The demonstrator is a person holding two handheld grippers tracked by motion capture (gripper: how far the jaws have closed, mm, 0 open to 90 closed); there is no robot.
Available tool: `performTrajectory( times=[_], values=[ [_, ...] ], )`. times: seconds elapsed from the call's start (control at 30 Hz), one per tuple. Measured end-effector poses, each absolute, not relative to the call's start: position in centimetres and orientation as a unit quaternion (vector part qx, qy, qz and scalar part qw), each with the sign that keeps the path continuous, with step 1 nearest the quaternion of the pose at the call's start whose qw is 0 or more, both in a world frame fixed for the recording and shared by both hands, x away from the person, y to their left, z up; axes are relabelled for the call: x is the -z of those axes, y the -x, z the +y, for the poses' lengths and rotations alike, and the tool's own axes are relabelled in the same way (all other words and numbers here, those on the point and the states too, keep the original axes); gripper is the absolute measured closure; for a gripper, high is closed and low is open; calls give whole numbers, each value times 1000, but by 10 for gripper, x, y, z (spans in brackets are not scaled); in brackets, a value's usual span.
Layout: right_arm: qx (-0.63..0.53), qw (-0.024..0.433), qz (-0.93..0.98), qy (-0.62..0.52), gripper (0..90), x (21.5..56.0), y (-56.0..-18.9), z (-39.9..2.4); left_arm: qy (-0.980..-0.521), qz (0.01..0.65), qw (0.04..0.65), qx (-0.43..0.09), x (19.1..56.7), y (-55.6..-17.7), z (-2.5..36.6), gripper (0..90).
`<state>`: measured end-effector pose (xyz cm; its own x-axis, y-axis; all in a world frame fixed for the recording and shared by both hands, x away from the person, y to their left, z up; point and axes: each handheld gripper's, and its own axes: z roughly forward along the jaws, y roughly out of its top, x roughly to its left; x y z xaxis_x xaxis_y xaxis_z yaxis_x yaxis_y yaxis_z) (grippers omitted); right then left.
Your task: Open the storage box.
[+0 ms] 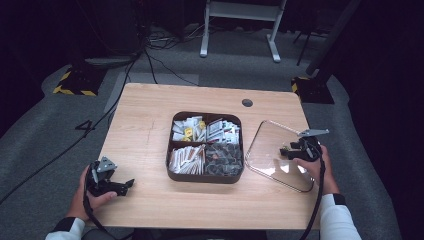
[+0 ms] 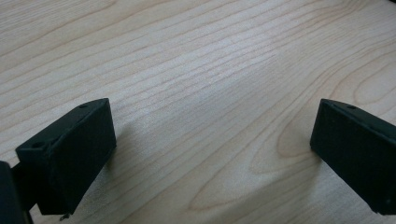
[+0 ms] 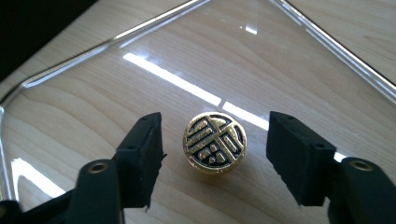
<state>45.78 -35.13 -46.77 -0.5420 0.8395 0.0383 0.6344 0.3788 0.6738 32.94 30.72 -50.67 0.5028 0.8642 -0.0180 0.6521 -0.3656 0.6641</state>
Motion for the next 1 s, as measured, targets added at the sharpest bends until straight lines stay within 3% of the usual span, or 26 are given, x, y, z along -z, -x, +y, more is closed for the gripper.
performTrajectory(
  times=[0.17,0.3,0.63,1.0],
  values=[
    [-331,165,813,-450,297,464,-457,-345,-808,469,313,-169,507,-329,307,4],
    [-348,159,814,-438,340,459,-456,-339,-809,468,312,-169,507,-329,307,4],
    [-376,182,811,-409,345,441,-448,-319,-810,467,313,-167,507,-329,308,5],
    [-397,191,815,-376,298,422,-453,-287,-810,467,313,-168,507,-328,308,5]
  ],
)
